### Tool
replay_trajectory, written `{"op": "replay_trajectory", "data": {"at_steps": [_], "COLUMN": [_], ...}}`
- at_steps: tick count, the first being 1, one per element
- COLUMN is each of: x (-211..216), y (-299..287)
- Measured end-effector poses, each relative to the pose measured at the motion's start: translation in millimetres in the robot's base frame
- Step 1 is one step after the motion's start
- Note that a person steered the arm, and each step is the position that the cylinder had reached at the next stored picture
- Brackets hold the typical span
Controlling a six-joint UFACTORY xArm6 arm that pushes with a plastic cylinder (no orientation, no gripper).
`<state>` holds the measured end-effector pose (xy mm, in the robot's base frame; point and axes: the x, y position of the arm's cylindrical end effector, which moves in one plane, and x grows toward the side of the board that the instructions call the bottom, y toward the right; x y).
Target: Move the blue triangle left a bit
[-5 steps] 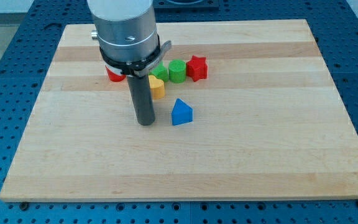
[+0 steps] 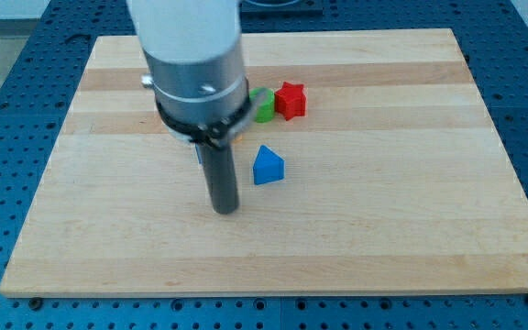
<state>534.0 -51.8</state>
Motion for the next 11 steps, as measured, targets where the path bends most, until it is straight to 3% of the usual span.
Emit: {"op": "replay_trajectory", "data": {"at_steps": [1, 3, 6, 8, 9, 11], "x": [14, -19, -27, -44, -60, -61], "y": [60, 193, 202, 240, 219, 92]}}
